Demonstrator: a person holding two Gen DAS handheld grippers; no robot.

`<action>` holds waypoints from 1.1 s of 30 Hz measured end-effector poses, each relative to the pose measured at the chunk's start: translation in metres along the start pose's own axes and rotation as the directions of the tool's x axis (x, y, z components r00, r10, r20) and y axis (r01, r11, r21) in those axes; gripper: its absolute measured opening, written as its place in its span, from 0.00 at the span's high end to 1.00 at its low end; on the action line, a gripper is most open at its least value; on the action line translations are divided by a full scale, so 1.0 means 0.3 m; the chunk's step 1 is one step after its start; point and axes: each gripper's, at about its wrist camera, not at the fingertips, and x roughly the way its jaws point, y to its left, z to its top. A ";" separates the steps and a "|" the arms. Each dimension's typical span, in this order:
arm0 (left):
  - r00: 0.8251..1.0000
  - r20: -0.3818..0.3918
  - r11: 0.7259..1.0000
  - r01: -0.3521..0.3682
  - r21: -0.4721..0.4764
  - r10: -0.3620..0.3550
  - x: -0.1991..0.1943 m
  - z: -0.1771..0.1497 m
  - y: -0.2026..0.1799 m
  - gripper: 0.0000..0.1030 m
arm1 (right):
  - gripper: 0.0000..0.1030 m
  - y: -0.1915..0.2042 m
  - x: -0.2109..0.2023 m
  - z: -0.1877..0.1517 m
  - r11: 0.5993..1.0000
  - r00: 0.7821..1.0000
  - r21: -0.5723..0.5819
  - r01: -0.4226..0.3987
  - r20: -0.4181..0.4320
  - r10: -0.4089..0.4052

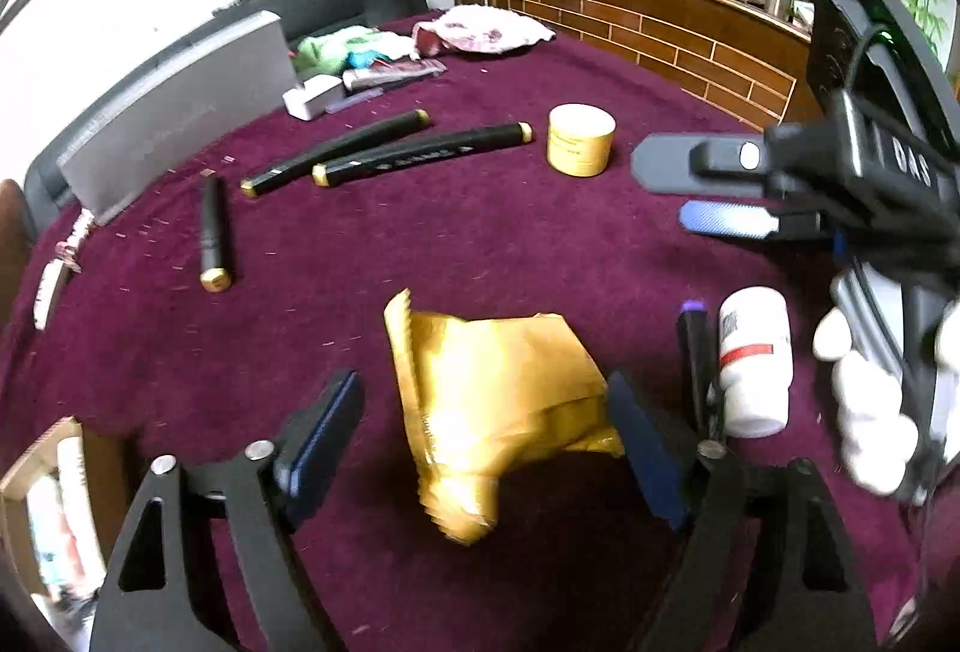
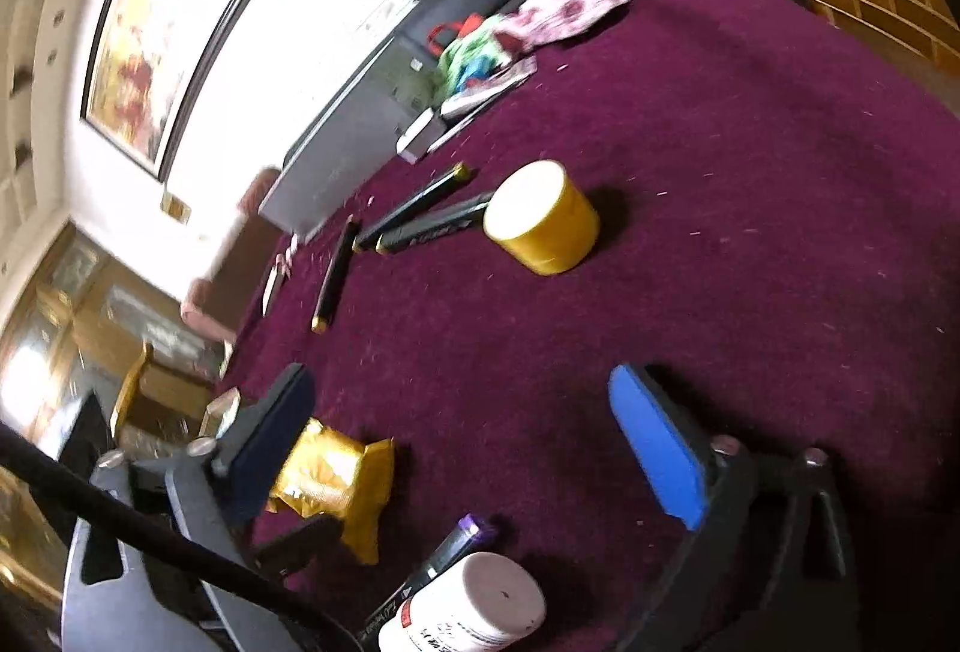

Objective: Organize objects

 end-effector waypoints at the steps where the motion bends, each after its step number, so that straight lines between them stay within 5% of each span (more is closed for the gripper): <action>1: 1.000 -0.014 1.000 0.016 -0.006 -0.016 0.018 0.005 -0.006 0.22 | 0.00 0.006 0.002 -0.004 1.000 1.000 -0.009 0.010 -0.002 -0.010; 4: 0.998 -0.062 1.000 0.029 0.007 -0.028 0.077 0.004 -0.043 0.17 | 0.00 -0.003 -0.002 -0.004 1.000 1.000 0.002 0.000 0.002 0.000; 6: 1.000 -0.026 0.999 0.005 0.045 -0.003 0.082 0.010 -0.079 0.16 | 0.00 -0.001 0.000 -0.006 1.000 1.000 -0.001 0.006 0.002 -0.006; 15: 0.999 -0.010 0.998 0.043 -0.045 -0.043 0.104 0.033 -0.096 0.17 | 0.00 0.000 0.002 -0.005 1.000 1.000 -0.001 0.007 0.003 -0.007; 19: 0.999 0.025 0.994 0.030 0.105 -0.033 0.094 0.053 -0.164 0.16 | 0.00 -0.002 0.002 -0.004 1.000 1.000 0.002 0.003 0.002 -0.003; 23: 0.997 0.054 0.945 0.036 0.324 -0.057 0.118 0.088 -0.250 0.16 | 0.02 -0.010 -0.004 0.001 1.000 1.000 0.027 -0.008 0.001 0.008; 26: 0.996 0.029 0.938 0.075 0.339 -0.090 0.141 0.116 -0.267 0.17 | 0.06 -0.034 -0.021 0.008 0.996 0.999 0.075 -0.046 0.016 0.045; 27: 0.995 0.012 0.940 0.094 0.329 -0.104 0.149 0.118 -0.266 0.19 | 0.08 -0.043 -0.026 0.011 0.994 0.999 0.095 -0.049 0.021 0.047; 30: 0.979 -0.051 0.946 0.205 0.251 -0.199 0.171 0.118 -0.247 0.51 | 0.13 -0.051 -0.031 0.011 0.993 0.999 0.113 -0.032 0.018 0.031; 31: 0.981 -0.052 0.953 0.192 0.235 -0.185 0.170 0.121 -0.241 0.61 | 0.12 -0.047 -0.030 0.011 0.994 1.000 0.108 -0.029 0.015 0.028; 33: 0.978 -0.064 0.960 0.209 0.185 -0.200 0.169 0.123 -0.219 0.62 | 0.12 -0.037 -0.023 0.010 0.996 1.000 0.091 -0.011 0.005 0.010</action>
